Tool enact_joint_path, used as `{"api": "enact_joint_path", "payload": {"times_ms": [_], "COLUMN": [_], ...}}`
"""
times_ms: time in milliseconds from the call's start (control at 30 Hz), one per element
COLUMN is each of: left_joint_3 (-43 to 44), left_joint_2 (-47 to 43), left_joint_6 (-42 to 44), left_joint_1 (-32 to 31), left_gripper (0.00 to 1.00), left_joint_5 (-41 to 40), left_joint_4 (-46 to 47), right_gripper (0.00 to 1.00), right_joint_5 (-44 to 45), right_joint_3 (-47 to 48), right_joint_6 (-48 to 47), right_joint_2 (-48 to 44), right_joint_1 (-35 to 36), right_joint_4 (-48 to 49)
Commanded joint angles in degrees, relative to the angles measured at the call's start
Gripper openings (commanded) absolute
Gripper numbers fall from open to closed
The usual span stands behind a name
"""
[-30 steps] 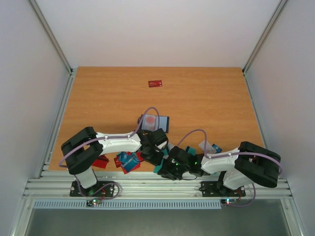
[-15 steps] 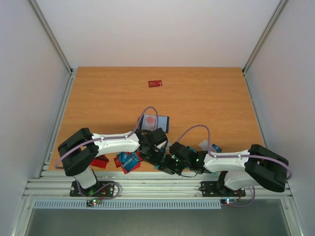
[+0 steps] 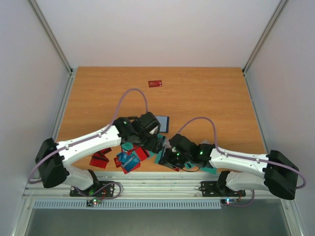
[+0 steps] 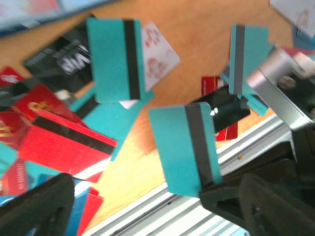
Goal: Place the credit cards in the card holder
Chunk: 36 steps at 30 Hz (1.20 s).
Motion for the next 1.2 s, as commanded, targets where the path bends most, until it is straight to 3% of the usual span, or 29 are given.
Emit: {"api": "enact_joint_path", "payload": {"times_ms": [0, 167, 433, 567, 767, 900, 1033, 1167], "left_joint_3": [3.8, 5.2, 16.5, 17.0, 17.6, 13.6, 10.1, 9.3], "left_joint_2": [-5.7, -12.8, -16.0, -17.9, -17.4, -16.8, -15.1, -14.6], "left_joint_6": [-0.1, 1.7, -0.5, -4.0, -6.3, -12.3, -19.0, -19.1], "left_joint_1": [2.1, 4.1, 9.5, 14.8, 23.9, 28.5, 29.0, 29.5], "left_gripper": [0.99, 0.99, 0.98, 0.94, 0.88, 0.79, 0.72, 0.7], "left_joint_5": [-8.2, -11.8, 2.3, 15.4, 29.2, 38.6, 44.3, 45.4], "left_joint_4": [-6.7, -6.1, -10.2, -3.8, 3.4, 16.4, 28.1, 28.8], "right_gripper": [0.01, 0.01, 0.01, 0.01, 0.01, 0.01, 0.01, 0.01], "right_joint_5": [-0.3, -2.5, -23.0, -30.0, -44.2, -50.1, -51.5, -51.4], "right_joint_3": [3.7, 9.1, 18.8, 26.5, 31.9, 34.9, 35.3, 35.5], "right_joint_6": [-5.6, -14.4, -27.4, -33.0, -32.6, -34.4, -32.7, -30.2], "right_joint_2": [-5.4, -10.5, -12.5, -9.2, -4.7, -1.4, -0.8, -0.2], "right_joint_1": [-1.3, -6.3, -23.0, -27.1, -33.9, -34.3, -34.4, -34.4], "right_joint_4": [-12.6, -21.7, -24.1, -25.6, -17.8, -16.3, -12.3, -9.9]}}
